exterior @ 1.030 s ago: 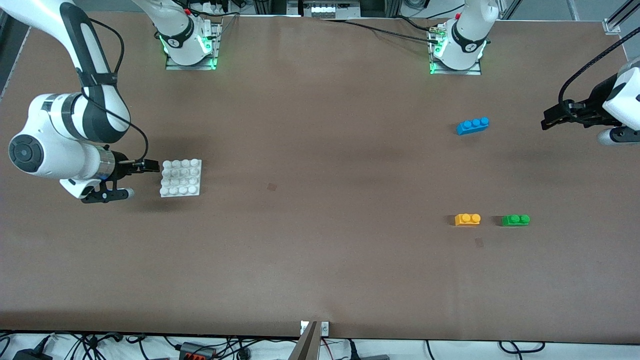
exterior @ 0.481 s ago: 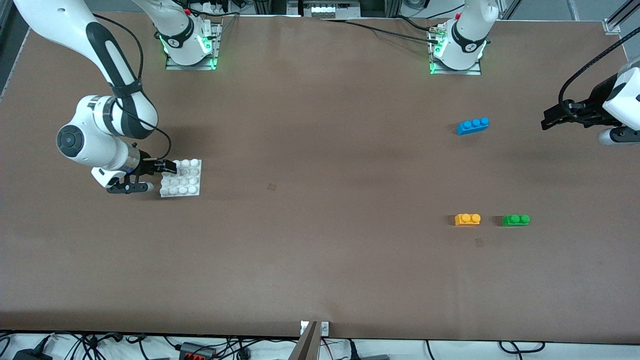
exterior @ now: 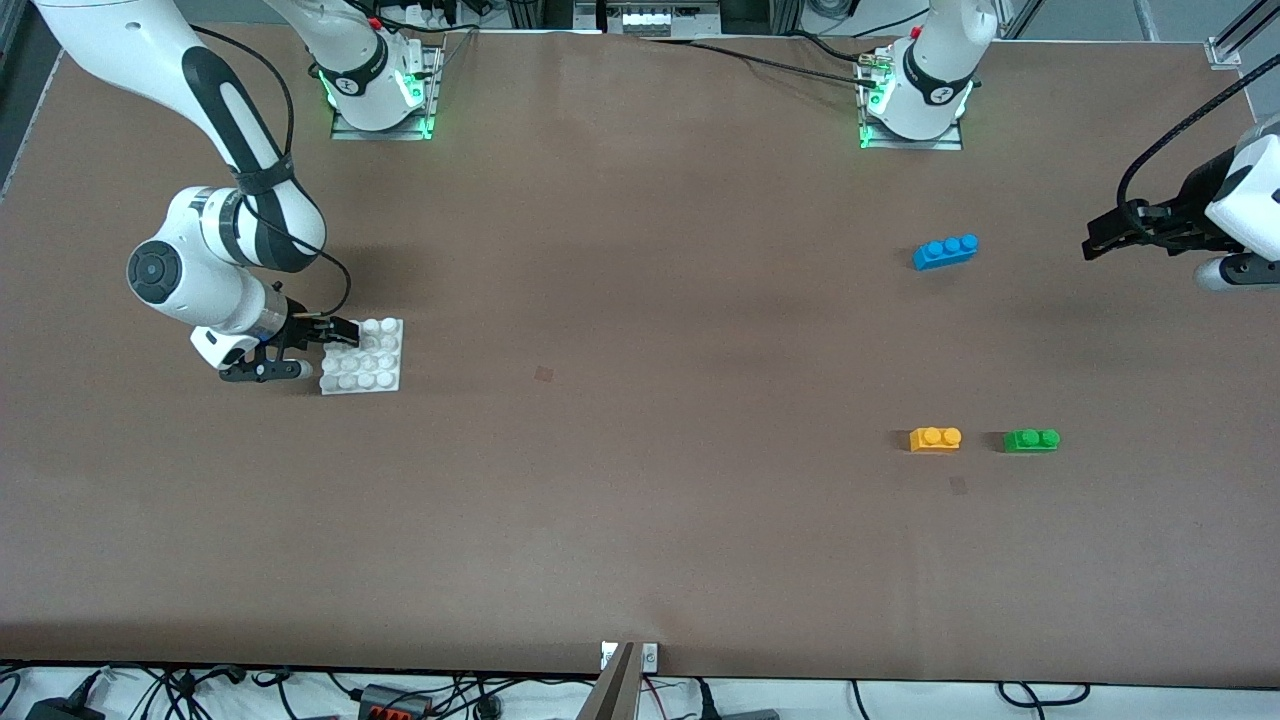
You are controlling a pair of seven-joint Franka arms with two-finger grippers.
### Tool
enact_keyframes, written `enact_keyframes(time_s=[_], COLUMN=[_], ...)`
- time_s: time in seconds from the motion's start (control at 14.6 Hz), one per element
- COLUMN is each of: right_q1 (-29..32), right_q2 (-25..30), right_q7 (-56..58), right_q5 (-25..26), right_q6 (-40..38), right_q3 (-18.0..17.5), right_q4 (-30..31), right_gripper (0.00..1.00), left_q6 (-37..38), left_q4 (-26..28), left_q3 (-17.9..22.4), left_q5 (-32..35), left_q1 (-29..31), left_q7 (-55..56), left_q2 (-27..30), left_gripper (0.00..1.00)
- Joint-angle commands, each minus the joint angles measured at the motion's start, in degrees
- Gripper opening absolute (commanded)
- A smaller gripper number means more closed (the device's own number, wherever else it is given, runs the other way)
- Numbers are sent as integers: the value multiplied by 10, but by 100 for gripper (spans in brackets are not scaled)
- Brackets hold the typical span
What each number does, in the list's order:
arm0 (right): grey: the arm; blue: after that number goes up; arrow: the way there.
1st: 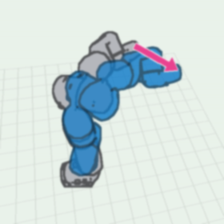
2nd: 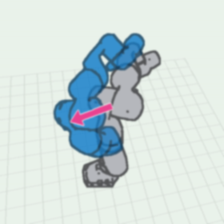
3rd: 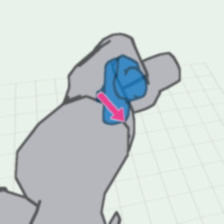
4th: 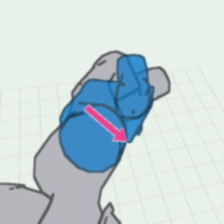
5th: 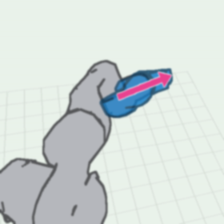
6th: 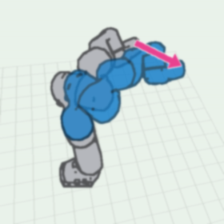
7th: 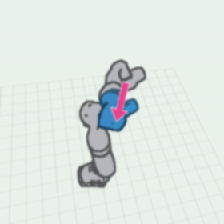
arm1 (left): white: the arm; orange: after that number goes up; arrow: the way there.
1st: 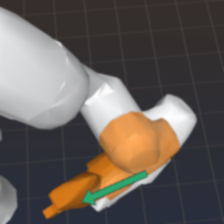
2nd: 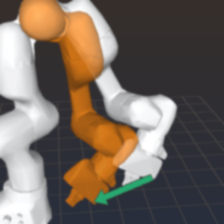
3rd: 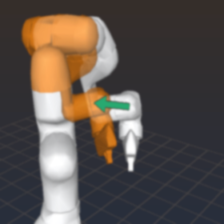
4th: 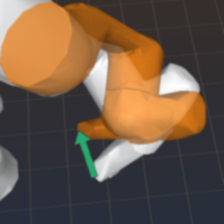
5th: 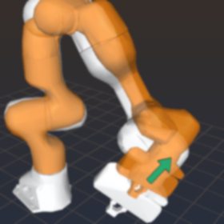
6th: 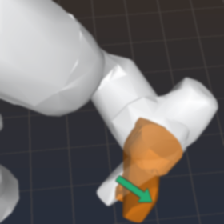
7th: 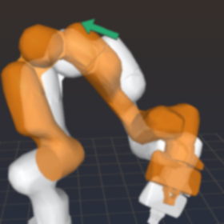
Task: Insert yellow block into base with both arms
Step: 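Lower the right gripper onto the white stud base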
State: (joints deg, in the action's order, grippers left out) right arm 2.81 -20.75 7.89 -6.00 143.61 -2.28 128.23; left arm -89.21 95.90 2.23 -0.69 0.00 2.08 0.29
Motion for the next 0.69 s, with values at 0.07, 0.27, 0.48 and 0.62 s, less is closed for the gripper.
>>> enact_keyframes(time_s=[0.07,0.27,0.48,0.62], right_q1=[-1,-8,-8,-8], right_q2=[-15,-20,-22,-24], right_q7=[14,14,14,14], right_q5=[-9,-10,-10,-9], right_q6=[29,46,46,47], right_q3=[-4,-4,-4,-4], right_q4=[8,8,9,9], right_gripper=[100,78,50,48], left_q6=[9,9,8,9], left_q4=[-6,-6,-6,-6], left_q3=[1,1,1,1], left_q5=[-14,-14,-14,-14], left_q1=[3,3,3,3], left_q7=[-1,-1,-1,-1], left_q2=[1,1,1,1], left_gripper=[100,100,100,100])
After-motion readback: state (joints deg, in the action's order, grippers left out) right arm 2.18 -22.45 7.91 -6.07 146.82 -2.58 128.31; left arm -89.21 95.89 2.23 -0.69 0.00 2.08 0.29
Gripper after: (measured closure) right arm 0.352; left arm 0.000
